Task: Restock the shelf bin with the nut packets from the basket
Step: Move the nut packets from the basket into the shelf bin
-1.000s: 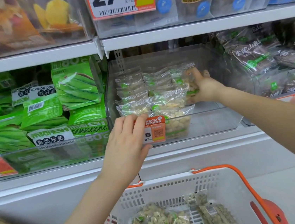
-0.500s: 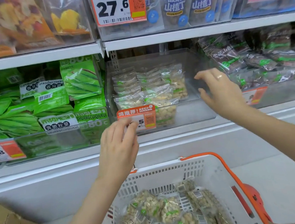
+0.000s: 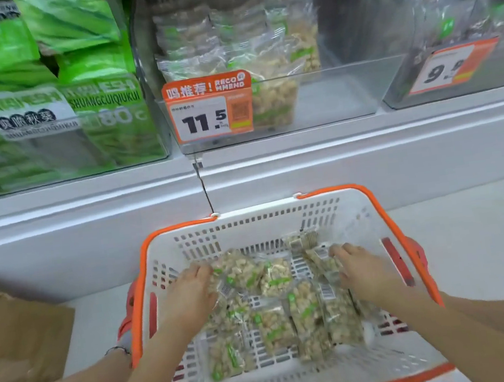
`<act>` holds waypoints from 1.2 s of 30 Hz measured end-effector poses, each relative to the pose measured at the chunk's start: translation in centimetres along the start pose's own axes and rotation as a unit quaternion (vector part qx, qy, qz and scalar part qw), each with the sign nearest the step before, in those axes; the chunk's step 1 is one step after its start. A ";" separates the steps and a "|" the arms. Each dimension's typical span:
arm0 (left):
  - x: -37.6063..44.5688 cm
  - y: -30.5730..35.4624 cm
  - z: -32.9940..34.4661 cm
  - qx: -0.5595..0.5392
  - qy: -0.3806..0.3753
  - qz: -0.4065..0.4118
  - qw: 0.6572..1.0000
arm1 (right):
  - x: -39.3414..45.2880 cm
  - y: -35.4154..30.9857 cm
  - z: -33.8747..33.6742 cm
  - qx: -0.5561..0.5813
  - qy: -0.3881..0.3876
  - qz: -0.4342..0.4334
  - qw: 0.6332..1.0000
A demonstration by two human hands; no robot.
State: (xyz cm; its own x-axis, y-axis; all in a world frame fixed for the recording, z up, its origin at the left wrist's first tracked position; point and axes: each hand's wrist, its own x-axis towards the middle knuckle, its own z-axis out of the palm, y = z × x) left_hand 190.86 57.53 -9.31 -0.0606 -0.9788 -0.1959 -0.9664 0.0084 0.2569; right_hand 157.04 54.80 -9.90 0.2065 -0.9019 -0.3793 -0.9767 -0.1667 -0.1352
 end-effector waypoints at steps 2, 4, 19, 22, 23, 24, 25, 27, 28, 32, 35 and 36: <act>0.5 0.1 1.6 -0.056 -0.019 -0.056 0.997 | 0.1 -0.1 1.9 -0.003 -0.065 0.023 0.998; 1.7 0.6 3.1 -0.097 -0.039 -0.095 0.990 | 0.3 -0.3 3.1 -0.009 -0.087 0.049 0.995; 7.1 3.0 8.3 -0.185 -0.114 -0.170 0.961 | 4.7 1.7 6.8 0.069 -0.024 0.119 0.990; 6.5 3.6 7.2 -0.232 -0.119 -0.171 0.950 | 3.8 1.1 5.7 0.089 0.032 0.109 0.989; 6.2 3.7 6.8 -0.254 -0.113 -0.178 0.944 | 3.3 0.7 5.0 0.122 0.054 0.107 0.985; 5.9 3.8 6.3 -0.276 -0.111 -0.187 0.936 | 2.9 0.3 4.2 0.176 0.073 0.110 0.976; 5.6 3.9 5.6 -0.300 -0.111 -0.197 0.927 | 2.4 0.1 3.3 0.236 0.082 0.115 0.961; 5.1 4.2 4.3 -0.348 -0.114 -0.208 0.907 | 1.4 -0.4 1.5 0.338 0.084 0.114 0.930; 4.9 4.4 3.4 -0.367 -0.116 -0.210 0.899 | 0.9 -0.5 0.7 0.368 0.091 0.111 0.919; 3.9 5.7 -0.9 -0.413 -0.092 -0.205 0.883 | 0.3 -0.9 -2.1 0.426 0.117 0.082 0.893; 3.0 6.3 -4.1 -0.436 -0.081 -0.191 0.876 | -0.2 -1.2 -4.9 0.439 0.091 0.052 0.892; 2.6 6.6 -5.3 -0.444 -0.082 -0.181 0.874 | -0.4 -1.5 -6.1 0.446 0.080 0.033 0.891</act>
State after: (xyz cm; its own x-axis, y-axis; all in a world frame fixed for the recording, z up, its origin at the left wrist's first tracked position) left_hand 185.64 53.97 -3.13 0.1038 -0.8411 -0.5309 -0.3598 -0.5293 0.7683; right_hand 158.01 53.01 -3.96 0.0698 -0.9551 -0.2880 -0.5359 0.2076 -0.8184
